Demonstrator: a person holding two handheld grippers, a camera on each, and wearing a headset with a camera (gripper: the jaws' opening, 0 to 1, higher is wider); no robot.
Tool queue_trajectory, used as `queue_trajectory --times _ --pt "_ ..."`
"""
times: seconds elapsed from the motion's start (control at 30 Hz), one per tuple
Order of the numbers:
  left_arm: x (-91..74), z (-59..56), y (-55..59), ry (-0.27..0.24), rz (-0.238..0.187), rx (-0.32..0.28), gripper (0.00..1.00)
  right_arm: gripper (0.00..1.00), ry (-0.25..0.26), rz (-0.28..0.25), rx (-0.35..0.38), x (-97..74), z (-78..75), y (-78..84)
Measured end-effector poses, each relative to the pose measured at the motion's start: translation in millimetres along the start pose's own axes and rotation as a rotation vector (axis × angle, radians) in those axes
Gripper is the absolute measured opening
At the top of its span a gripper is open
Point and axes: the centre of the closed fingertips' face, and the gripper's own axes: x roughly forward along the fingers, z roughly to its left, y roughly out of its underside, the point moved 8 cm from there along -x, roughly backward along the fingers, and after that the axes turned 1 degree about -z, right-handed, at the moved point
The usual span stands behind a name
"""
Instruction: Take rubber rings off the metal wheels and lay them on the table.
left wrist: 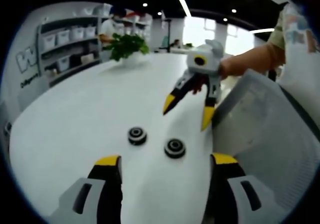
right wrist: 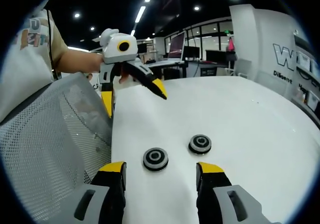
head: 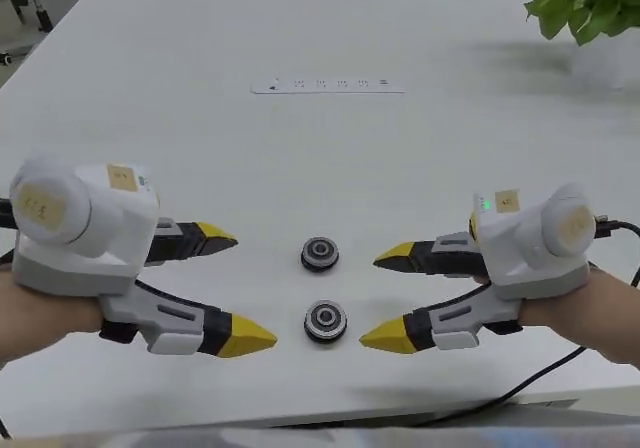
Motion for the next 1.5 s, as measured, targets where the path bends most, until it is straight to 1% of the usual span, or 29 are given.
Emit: queue_trajectory --times 0.13,0.23,0.33,0.43,0.6,0.73,0.83,0.93,1.07,1.23,1.4,1.5 --pt "3.3 0.7 -1.5 0.008 -0.004 -0.003 0.71 0.51 -0.011 0.015 -0.009 4.3 -1.3 2.8" --pt "7.3 1.1 -1.1 0.020 0.007 0.002 0.69 0.49 -0.018 0.033 -0.018 7.6 -1.5 5.1" --pt "11.7 0.9 -1.1 0.029 0.009 -0.002 0.66 0.47 -0.029 0.038 -0.023 10.2 -0.8 5.9" --pt "17.6 -0.8 -2.1 0.045 0.010 0.004 0.62 0.46 -0.038 0.042 -0.025 13.7 0.2 6.5" --pt "26.3 -4.8 -0.8 0.073 0.030 0.025 0.60 0.42 -0.056 0.062 -0.027 18.6 1.0 10.3" --pt "31.5 -4.5 0.8 0.084 0.037 0.039 0.54 0.39 -0.062 0.064 -0.010 20.3 -0.4 14.4" --pt "35.6 -4.7 2.3 0.095 0.045 0.039 0.52 0.38 -0.062 0.064 0.006 21.1 -1.3 16.8" --pt "40.4 -5.0 4.4 0.105 0.061 0.050 0.50 0.37 -0.065 0.068 0.008 22.5 -1.1 17.3" --pt "46.8 -4.5 5.5 0.119 0.072 0.048 0.47 0.35 -0.081 0.073 0.011 27.1 -0.5 17.6" --pt "51.4 -5.9 5.9 0.128 0.080 0.056 0.44 0.33 -0.097 0.083 0.001 31.3 -0.4 17.3" --pt "56.7 -4.8 8.3 0.140 0.090 0.065 0.40 0.32 -0.110 0.088 -0.010 34.1 -0.1 15.6" --pt "60.9 -4.5 7.0 0.144 0.088 0.063 0.37 0.31 -0.116 0.093 -0.014 35.8 -0.3 15.6"
